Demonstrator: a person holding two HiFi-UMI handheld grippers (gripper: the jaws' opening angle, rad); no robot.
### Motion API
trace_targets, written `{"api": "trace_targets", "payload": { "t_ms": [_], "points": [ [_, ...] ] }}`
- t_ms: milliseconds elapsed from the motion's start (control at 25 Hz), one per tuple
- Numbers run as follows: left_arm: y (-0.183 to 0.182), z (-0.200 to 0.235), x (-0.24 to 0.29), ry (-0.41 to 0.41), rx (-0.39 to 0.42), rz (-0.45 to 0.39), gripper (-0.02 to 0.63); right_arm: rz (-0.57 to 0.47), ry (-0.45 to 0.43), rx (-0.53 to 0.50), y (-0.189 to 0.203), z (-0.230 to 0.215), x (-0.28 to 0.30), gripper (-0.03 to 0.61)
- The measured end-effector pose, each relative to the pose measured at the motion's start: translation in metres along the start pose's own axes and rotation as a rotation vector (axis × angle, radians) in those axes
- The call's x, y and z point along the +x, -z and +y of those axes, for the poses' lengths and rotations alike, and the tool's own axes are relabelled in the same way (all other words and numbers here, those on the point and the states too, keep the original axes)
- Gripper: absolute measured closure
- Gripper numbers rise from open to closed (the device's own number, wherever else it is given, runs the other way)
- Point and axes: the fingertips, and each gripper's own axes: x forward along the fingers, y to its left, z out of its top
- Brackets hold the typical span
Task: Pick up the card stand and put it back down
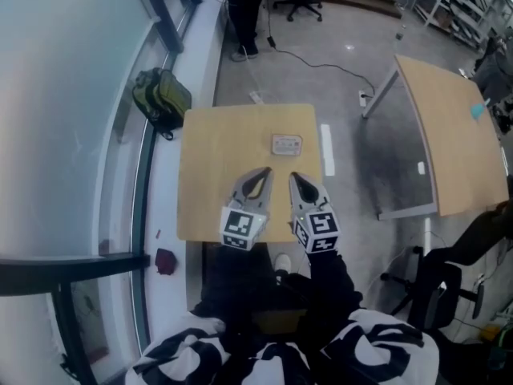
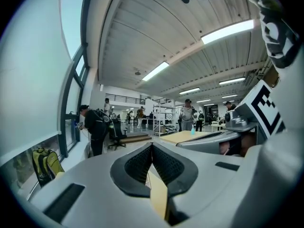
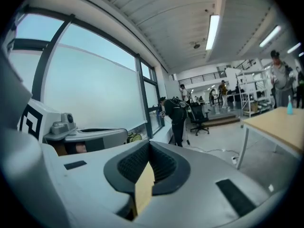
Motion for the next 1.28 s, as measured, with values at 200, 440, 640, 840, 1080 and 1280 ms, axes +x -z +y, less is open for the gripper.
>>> {"api": "trace_targets", "payload": {
  "t_ms": [200, 440, 640, 840, 1080, 1280],
  "points": [
    [0.045, 0.022, 0.010, 0.040, 0.011, 0.101, 0.606, 0.074, 0.031, 0.103, 0.037, -0.022, 0.025, 0.557],
    [0.091, 0.053, 0.013, 0.110, -0.028, 0.195, 0.606, 0.140, 0.028, 0.141, 0.069, -0.041, 0.044, 0.557],
    [0.126, 0.083, 0.019, 0.137, 0.012, 0.265, 0.606, 0.191, 0.054, 0.070, 0.095, -0.058, 0.062, 0.557],
    [0.143, 0.118, 0.032, 0.205, 0.079, 0.307, 0.603, 0.208, 0.068, 0.032, 0.113, -0.071, 0.078, 0.557],
    [0.154, 0.141, 0.061, 0.338, 0.160, 0.316, 0.536, 0.227, 0.048, -0.016, 0.129, -0.080, 0.092, 0.557],
    [0.170, 0.137, 0.097, 0.442, 0.155, 0.316, 0.432, 0.205, 0.009, -0.046, 0.137, -0.086, 0.104, 0.555]
  ]
}}
